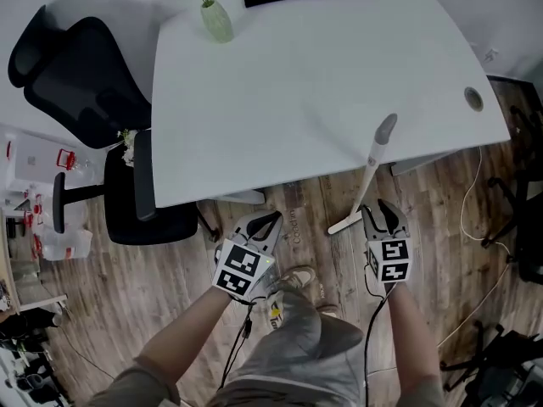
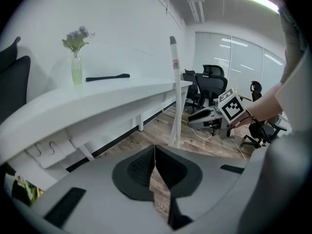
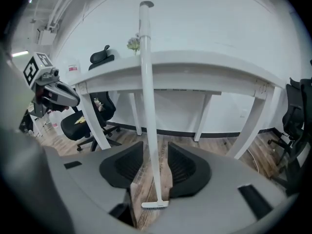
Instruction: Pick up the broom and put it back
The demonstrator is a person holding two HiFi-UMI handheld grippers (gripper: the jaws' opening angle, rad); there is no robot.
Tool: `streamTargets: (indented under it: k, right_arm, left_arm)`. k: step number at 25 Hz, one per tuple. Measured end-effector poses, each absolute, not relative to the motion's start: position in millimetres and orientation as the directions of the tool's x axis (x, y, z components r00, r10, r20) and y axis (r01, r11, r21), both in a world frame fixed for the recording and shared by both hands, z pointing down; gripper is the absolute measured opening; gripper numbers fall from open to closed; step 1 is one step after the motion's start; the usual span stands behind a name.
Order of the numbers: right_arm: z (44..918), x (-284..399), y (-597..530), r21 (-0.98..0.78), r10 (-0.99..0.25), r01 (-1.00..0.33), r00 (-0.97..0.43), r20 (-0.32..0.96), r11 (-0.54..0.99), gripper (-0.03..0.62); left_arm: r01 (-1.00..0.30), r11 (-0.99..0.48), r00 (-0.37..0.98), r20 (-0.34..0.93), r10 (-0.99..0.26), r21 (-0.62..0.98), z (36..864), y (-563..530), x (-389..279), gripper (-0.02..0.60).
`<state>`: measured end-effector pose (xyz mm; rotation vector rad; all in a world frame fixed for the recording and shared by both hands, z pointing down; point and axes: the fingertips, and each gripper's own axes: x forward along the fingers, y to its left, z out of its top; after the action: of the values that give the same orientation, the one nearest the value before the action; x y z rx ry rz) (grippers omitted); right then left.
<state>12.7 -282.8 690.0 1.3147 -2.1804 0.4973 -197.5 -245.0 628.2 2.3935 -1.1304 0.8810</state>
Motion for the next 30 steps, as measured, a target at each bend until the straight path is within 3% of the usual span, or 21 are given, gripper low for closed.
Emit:
streamTargets:
  k: [20, 30]
  right_arm:
    - [350.8, 90.8, -175.4, -0.116, -0.905, -0.961, -0.276, 0.322, 0.252, 0.075]
    - [249.9, 103.0, -85.5, -0.097, -0.963, -0.981, -0.184, 0.197, 0.168, 0.051]
  left_arm:
    - [-0.583, -0.812, 0.682, 0.519, -0.516, -0.042, 392.5, -216.9, -110.1, 0.020]
    - [-0.356, -0.924, 0.838, 0.389, -0.382, -0.141, 272.7, -172.3, -35.5, 0.020]
